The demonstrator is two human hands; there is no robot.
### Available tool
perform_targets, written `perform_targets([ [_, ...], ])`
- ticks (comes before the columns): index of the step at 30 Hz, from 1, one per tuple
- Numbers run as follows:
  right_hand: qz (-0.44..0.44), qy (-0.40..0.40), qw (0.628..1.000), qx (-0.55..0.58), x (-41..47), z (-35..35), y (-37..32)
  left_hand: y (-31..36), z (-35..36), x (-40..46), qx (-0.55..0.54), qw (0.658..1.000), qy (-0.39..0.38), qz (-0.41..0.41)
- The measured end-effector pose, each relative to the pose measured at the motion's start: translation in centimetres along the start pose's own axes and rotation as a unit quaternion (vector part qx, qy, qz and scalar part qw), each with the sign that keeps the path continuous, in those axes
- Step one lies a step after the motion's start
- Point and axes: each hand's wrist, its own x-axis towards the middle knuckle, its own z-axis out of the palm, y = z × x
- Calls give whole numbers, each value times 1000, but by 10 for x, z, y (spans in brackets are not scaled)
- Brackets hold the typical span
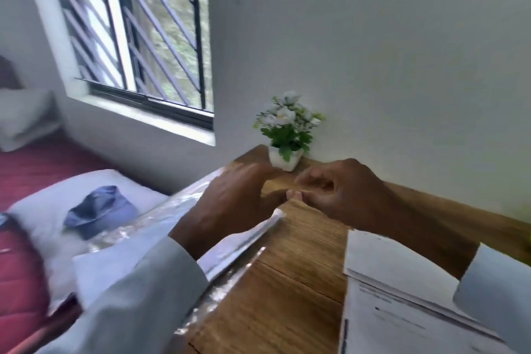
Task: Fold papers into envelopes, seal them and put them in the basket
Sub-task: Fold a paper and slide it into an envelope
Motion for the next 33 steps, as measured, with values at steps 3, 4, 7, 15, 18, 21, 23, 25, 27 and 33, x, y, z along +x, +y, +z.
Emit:
perform_targets([
  [3, -4, -18, 999, 52, 26, 35, -8, -32, 5, -20, 51, 994, -18, -96],
  [4, -1, -29, 997, 65, 32, 46, -9, -39, 9, -26, 60, 990, -39, -119],
  [7, 20, -51, 995, 85, 42, 73, -8, -54, 21, -36, 71, 980, -82, -164],
  [15, 82, -23, 988, 132, 40, 104, 9, -62, 43, -43, 97, 976, -49, -189],
  [18, 96, -36, 982, 157, 39, 108, 12, -60, 41, -43, 93, 980, -34, -174],
  [21, 102, -52, 977, 179, 40, 109, 12, -56, 39, -44, 97, 983, 7, -157],
  [23, 95, -59, 977, 181, 40, 110, 12, -54, 36, -43, 104, 984, 34, -142],
  [25, 89, -51, 975, 195, 39, 110, 11, -52, 34, -42, 100, 985, 50, -134],
  [27, 86, -30, 972, 218, 38, 109, 11, -51, 33, -41, 94, 984, 72, -134],
  [33, 96, 43, 938, 330, 39, 106, 8, -54, 29, -40, 12, 967, 187, -172],
])
